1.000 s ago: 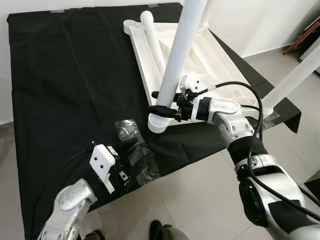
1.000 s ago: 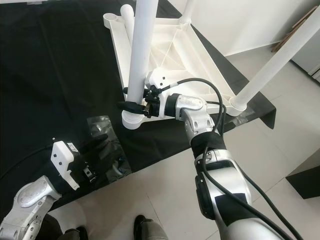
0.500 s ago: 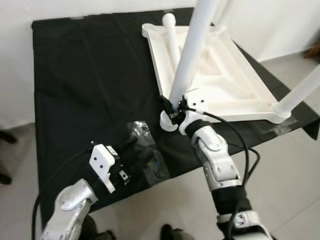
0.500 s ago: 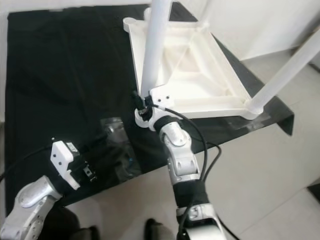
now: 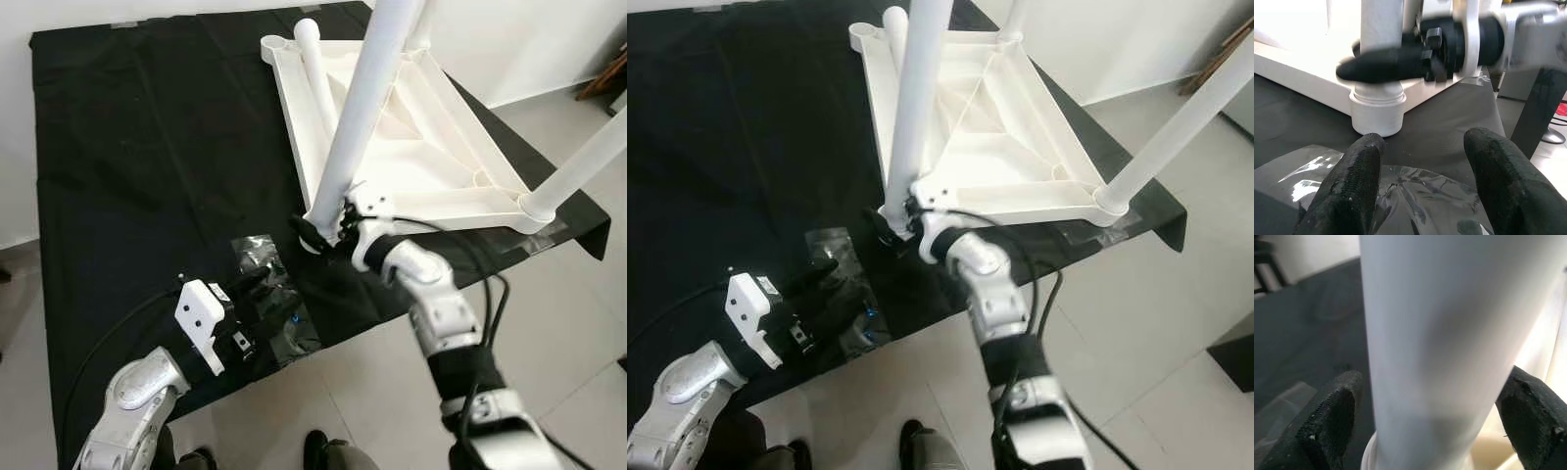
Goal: Building children table
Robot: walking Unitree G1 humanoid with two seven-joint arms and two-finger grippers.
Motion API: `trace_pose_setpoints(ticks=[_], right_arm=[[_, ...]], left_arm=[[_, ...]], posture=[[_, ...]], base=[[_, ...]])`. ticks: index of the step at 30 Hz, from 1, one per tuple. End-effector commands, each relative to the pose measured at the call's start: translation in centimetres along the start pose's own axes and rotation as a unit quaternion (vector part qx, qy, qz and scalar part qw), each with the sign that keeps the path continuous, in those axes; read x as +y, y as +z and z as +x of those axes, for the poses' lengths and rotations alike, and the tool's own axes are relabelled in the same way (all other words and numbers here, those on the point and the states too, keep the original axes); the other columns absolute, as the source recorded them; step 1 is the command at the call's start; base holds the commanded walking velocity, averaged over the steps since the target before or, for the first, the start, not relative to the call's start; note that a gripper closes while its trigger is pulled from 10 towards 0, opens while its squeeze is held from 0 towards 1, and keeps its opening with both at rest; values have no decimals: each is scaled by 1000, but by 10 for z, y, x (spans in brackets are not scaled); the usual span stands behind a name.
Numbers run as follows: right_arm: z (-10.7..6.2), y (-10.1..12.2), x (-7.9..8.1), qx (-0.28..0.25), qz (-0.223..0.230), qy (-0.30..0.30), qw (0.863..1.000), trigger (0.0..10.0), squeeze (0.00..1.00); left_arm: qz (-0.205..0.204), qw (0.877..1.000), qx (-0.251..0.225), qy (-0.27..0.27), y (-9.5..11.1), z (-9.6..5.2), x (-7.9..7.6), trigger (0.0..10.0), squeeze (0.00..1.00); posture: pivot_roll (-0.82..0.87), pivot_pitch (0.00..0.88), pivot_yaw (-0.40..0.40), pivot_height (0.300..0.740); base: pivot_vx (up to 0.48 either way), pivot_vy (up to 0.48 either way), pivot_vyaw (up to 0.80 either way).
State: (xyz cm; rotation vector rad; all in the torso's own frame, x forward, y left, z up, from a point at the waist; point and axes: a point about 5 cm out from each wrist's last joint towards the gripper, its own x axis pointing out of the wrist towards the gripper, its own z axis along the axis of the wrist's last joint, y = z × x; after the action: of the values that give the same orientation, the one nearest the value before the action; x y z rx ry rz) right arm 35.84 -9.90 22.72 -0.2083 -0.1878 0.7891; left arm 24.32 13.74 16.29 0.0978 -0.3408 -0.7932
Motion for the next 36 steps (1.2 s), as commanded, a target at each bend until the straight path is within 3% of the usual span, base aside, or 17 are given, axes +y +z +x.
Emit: trace_pose_setpoints(ticks=[1,5,7,10,16,17,24,31,33,34,35,36], right_arm=[[-3,7,-5,-14,-15,33,999,10000,0],[-4,14,-13,-13,-39,64,997,10000,0],[-4,24,-29,-8,-72,113,991,10000,0],[-1,32,-40,-10,-70,140,988,10000,0],[2,36,-45,-10,-61,144,988,10000,0],[3,36,-46,-10,-56,152,987,0,0],[3,32,-48,-7,-38,162,986,0,0],[-11,13,-53,-4,-14,152,988,0,0],[-22,-11,-49,13,-2,89,996,0,0],[-22,-11,-49,13,-2,89,996,0,0],[-23,-31,-37,48,1,-12,999,0,0],[-33,-53,-17,91,16,-193,977,0,0]], left_arm=[[-12,1000,0,-4,-2,0,-5,10000,0],[-12,1000,0,-4,-2,0,-5,10000,0],[-12,1000,0,-4,-2,0,-6,10000,0],[-12,1000,1,-5,-2,0,-7,10000,0],[-12,1000,2,-6,-2,-1,-7,10000,0],[-9,1000,4,-7,-2,-1,-8,10000,0],[-7,1000,6,-5,-1,-3,-9,10000,0],[-12,1000,3,-2,0,-4,-8,10000,0],[-12,1000,2,0,0,-4,-7,10000,0],[-12,1000,2,0,0,-4,-7,10000,0],[-13,1000,1,1,0,-5,-6,10000,0],[-16,1000,0,3,-1,-6,-4,10000,0]], posture=[[41,287,-152,740],[43,287,-152,740],[51,290,-150,740],[58,291,-148,740],[72,293,-149,740],[88,296,-149,740],[89,297,-143,740],[79,298,-144,740],[60,295,-147,740],[60,295,-147,740],[50,296,-141,740],[31,294,-130,740]], base=[[0,0,0],[0,0,0],[0,0,0],[0,0,0],[0,0,0],[0,0,0],[0,0,0],[0,0,0],[0,0,0],[0,0,0],[0,0,0],[0,0,0]])
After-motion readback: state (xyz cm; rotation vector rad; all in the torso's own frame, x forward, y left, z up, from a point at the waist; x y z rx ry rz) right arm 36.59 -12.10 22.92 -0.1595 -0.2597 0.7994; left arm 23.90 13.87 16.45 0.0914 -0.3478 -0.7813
